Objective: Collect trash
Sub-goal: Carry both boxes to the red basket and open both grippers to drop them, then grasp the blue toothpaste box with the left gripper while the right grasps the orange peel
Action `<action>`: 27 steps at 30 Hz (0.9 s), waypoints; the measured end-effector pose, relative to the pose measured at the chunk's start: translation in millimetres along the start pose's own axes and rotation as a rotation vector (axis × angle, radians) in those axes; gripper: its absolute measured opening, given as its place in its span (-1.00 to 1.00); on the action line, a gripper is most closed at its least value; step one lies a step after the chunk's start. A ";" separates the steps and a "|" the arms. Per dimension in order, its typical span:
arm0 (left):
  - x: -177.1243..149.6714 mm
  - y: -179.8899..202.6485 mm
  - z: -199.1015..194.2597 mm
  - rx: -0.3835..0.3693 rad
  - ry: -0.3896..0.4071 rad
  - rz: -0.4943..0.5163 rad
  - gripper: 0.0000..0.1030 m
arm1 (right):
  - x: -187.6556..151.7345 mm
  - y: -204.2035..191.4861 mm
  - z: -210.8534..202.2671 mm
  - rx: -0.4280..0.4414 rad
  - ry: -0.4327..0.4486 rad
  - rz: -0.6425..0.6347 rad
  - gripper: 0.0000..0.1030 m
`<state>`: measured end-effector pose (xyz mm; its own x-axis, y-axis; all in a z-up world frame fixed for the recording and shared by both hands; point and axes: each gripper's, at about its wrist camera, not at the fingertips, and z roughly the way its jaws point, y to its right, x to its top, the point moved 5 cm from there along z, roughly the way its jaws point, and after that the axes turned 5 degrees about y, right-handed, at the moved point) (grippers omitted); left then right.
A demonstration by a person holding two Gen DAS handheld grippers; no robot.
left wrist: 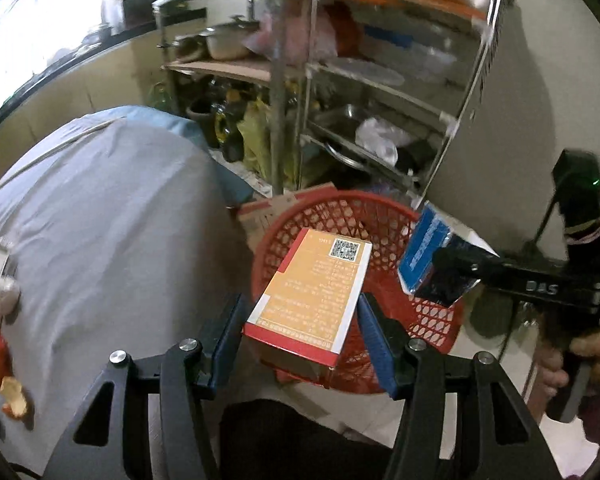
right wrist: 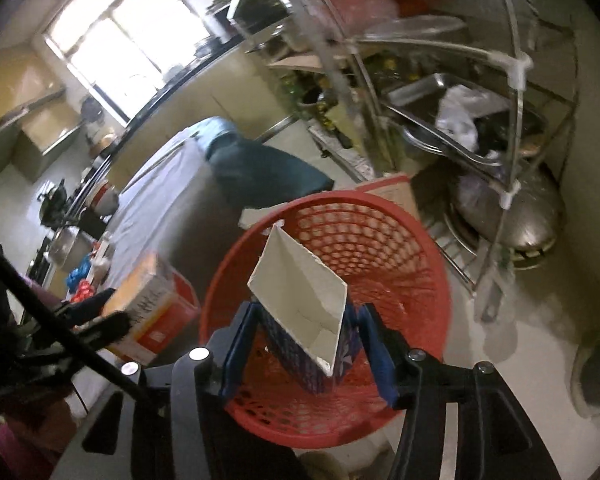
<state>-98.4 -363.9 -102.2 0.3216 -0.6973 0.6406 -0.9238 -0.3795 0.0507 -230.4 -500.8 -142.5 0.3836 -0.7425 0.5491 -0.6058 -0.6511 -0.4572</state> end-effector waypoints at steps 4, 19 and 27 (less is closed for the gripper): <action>-0.7 7.3 14.5 0.010 -0.047 0.018 0.17 | 2.1 10.0 0.8 0.006 0.011 0.058 0.24; -49.2 -116.8 -108.8 0.428 0.054 -0.146 0.43 | 11.0 -105.3 5.6 0.156 0.037 -0.146 0.24; -142.8 -222.6 -187.9 0.703 0.016 -0.390 0.45 | -15.8 -222.5 36.8 0.302 -0.066 -0.305 0.24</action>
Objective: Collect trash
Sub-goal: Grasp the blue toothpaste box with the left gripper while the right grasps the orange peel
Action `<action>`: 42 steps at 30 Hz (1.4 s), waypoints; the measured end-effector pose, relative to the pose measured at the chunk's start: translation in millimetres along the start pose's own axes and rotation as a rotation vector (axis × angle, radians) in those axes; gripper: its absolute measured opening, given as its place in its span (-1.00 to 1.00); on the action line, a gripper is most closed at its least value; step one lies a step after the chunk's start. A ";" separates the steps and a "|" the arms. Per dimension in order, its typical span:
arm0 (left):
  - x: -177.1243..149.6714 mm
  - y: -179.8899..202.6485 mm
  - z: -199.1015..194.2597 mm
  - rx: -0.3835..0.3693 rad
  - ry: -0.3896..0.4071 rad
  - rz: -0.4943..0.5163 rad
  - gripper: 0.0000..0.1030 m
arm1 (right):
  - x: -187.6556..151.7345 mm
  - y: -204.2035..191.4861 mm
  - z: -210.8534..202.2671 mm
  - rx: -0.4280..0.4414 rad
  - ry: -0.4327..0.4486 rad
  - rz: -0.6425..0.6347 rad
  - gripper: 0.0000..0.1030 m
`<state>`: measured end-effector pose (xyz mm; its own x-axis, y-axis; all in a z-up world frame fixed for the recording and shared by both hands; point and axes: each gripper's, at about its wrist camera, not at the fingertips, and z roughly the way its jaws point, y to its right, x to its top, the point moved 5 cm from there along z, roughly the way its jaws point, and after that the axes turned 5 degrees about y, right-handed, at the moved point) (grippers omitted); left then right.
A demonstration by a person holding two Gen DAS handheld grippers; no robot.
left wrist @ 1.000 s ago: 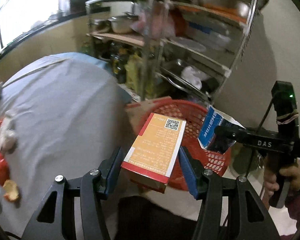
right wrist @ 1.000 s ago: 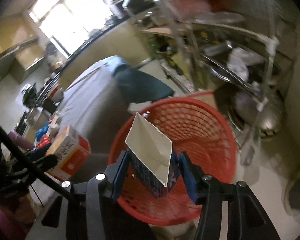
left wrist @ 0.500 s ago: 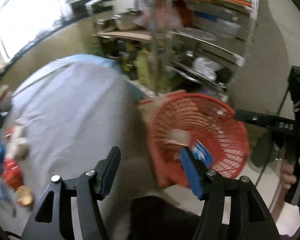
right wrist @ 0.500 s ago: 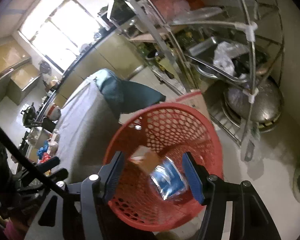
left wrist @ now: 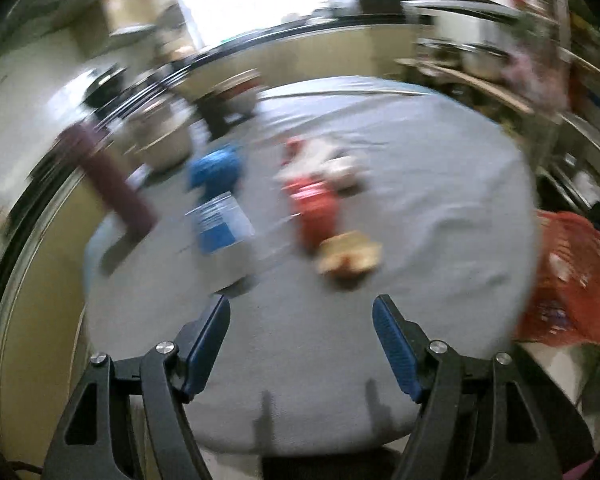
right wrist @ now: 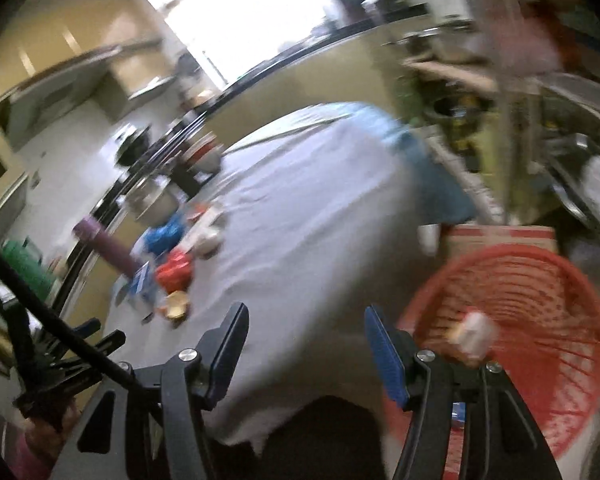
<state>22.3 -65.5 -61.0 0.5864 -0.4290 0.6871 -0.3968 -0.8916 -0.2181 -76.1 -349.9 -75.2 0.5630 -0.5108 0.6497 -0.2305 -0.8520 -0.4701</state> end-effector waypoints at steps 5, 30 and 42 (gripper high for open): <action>-14.0 -66.2 9.4 0.061 -0.030 -0.134 0.45 | -6.0 -68.8 46.8 0.079 -0.095 -0.095 0.24; 55.2 -115.6 100.8 -0.082 -0.154 -0.393 0.51 | -33.3 -166.5 206.6 0.186 -0.313 -0.266 0.25; 43.4 -100.1 147.0 -0.063 -0.259 -0.476 0.22 | -52.0 -180.2 203.9 0.160 -0.285 -0.413 -0.35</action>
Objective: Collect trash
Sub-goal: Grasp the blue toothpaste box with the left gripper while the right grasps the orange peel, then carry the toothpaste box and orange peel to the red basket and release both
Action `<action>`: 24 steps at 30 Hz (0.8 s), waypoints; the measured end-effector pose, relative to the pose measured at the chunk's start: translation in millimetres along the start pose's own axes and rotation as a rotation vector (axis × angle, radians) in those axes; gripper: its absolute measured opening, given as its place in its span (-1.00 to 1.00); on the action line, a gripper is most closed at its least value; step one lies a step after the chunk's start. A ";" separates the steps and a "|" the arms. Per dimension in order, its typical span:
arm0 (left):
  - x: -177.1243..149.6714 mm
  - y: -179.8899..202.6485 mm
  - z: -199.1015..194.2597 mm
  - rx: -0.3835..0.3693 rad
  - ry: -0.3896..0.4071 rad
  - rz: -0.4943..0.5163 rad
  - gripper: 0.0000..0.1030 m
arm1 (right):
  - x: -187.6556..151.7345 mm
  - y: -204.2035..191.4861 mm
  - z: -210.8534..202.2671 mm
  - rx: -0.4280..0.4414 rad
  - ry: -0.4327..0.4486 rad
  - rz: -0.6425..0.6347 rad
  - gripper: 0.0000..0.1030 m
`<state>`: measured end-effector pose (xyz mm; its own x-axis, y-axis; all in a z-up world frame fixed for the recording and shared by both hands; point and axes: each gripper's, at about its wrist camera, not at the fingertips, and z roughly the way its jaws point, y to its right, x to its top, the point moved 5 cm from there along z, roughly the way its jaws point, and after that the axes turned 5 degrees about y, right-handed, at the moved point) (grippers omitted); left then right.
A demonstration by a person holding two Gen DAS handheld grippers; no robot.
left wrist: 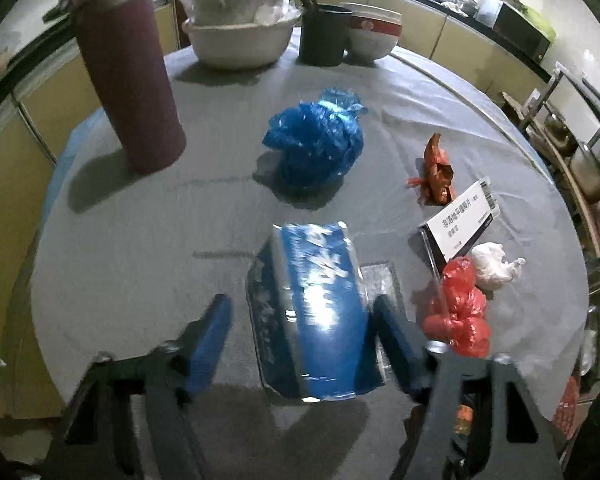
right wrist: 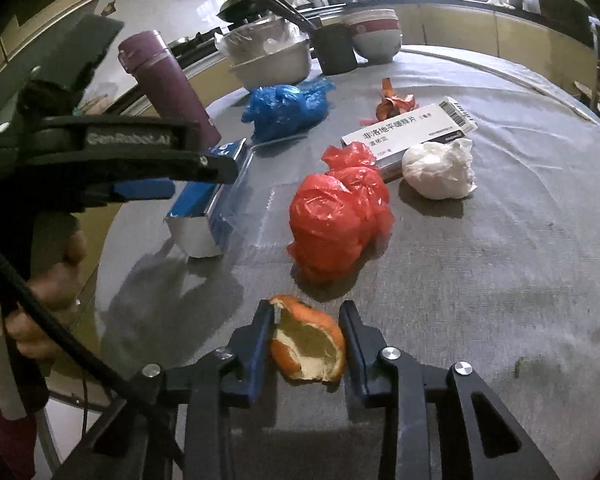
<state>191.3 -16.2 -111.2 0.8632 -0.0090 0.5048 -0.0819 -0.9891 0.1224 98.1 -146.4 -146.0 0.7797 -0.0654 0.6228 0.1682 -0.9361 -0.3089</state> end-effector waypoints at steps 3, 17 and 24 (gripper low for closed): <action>-3.7 -8.0 -4.2 -0.021 0.000 -0.034 -0.03 | -2.5 2.0 -6.1 0.003 0.013 0.018 -0.38; -61.5 -4.2 -41.4 -0.214 -0.012 0.088 -0.13 | -26.7 22.8 -56.1 0.006 0.071 0.128 -0.38; -73.0 10.3 -50.8 -0.205 0.004 0.188 0.08 | -41.1 42.3 -74.0 -0.030 0.082 0.175 -0.38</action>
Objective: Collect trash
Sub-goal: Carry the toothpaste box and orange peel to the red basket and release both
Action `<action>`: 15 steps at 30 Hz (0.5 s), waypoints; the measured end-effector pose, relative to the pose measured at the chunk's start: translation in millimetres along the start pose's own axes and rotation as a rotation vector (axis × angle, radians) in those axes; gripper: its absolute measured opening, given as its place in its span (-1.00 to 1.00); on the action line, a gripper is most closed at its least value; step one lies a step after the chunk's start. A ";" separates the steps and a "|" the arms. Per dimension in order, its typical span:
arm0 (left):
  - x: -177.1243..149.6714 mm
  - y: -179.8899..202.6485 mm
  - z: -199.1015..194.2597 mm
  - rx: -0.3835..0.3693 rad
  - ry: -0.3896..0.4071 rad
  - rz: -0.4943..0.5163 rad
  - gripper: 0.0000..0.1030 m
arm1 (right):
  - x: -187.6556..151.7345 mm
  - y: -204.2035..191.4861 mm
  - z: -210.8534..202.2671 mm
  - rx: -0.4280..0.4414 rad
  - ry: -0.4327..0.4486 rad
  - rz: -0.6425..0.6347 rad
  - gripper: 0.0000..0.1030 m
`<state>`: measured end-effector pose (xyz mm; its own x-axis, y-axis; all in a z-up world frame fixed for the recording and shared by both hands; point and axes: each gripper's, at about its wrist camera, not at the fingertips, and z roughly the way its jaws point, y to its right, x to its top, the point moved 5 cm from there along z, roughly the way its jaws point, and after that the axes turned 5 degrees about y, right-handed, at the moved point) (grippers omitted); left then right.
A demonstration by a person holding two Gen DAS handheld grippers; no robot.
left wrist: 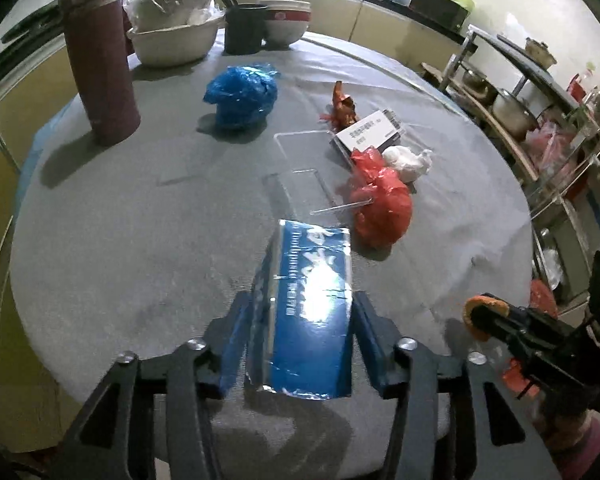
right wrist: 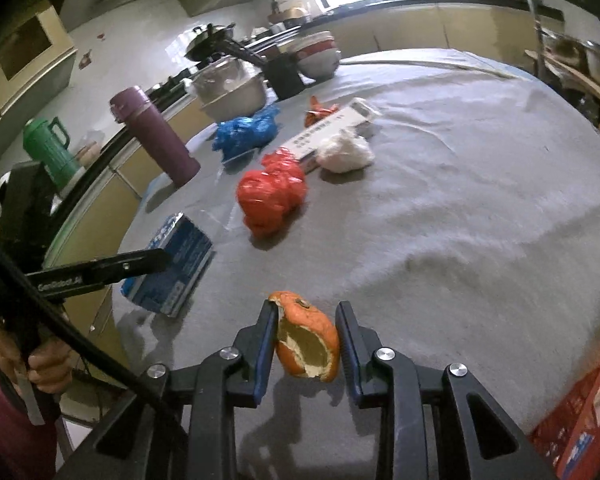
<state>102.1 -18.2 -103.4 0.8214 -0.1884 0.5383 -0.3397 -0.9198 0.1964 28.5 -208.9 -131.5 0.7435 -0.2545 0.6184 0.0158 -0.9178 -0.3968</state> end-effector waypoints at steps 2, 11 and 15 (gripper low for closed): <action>-0.8 -1.7 3.2 0.002 -0.015 -0.008 0.13 | -0.6 2.7 -2.9 0.000 0.005 0.011 -0.38; -11.3 -6.3 4.0 0.025 0.001 -0.029 -0.03 | -2.8 5.1 -8.3 0.006 0.020 0.018 -0.38; -10.7 -6.1 -0.7 0.041 0.024 -0.031 -0.14 | -0.2 5.6 -15.2 0.013 0.041 0.024 -0.38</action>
<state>95.1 -10.3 -109.8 0.8197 -0.1514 0.5524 -0.2946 -0.9385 0.1799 18.3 -218.7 -123.6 0.7159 -0.2893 0.6355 0.0067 -0.9072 -0.4206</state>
